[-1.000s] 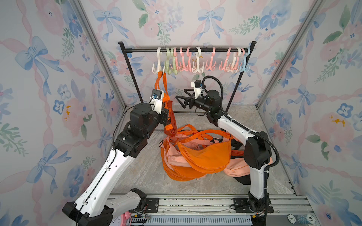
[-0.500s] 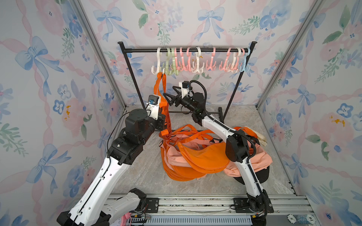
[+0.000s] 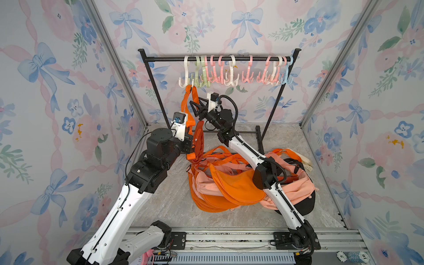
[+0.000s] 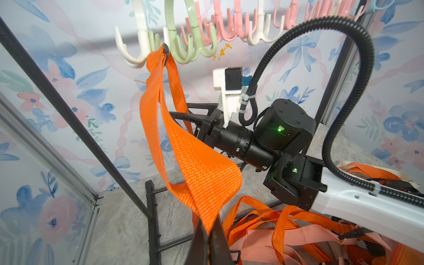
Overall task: Take the bag off the hook
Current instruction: Pick up the bag from the hook.
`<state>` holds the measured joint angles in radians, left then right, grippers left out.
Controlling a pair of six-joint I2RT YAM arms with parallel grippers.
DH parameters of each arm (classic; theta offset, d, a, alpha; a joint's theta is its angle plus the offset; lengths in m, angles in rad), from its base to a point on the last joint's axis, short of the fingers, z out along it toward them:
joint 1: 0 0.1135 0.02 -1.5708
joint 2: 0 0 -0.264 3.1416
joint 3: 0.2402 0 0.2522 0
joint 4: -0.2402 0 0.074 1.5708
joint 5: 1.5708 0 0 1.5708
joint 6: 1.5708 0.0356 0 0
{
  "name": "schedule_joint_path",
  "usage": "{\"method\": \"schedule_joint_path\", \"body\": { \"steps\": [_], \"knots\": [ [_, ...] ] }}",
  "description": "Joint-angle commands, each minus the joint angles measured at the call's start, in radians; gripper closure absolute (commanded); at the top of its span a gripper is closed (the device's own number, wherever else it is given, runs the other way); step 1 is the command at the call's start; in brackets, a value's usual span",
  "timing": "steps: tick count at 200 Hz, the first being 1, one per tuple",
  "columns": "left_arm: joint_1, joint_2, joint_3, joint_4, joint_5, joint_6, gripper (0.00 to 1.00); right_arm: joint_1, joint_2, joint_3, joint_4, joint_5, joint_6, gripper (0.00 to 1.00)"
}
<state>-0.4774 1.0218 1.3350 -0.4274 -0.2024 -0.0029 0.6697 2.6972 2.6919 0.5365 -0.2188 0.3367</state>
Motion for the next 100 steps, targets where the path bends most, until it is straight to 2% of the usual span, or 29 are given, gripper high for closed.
{"method": "schedule_joint_path", "body": {
  "steps": [1, 18, 30, 100],
  "knots": [
    [0.008, -0.005, 0.004, -0.002, 0.018, -0.014, 1.00, -0.001, 0.018, 0.006, 0.054, 0.025, 0.031, 0.64],
    [0.011, -0.005, 0.007, -0.004, 0.017, -0.019, 1.00, -0.001, -0.006, -0.030, 0.057, 0.018, 0.033, 0.87],
    [0.013, -0.003, 0.010, -0.004, 0.018, -0.022, 1.00, -0.001, -0.042, -0.096, 0.085, 0.018, 0.035, 1.00],
    [0.039, 0.019, 0.034, -0.002, -0.004, -0.037, 1.00, 0.019, -0.266, -0.433, 0.233, 0.001, 0.020, 1.00]
  ]
}}
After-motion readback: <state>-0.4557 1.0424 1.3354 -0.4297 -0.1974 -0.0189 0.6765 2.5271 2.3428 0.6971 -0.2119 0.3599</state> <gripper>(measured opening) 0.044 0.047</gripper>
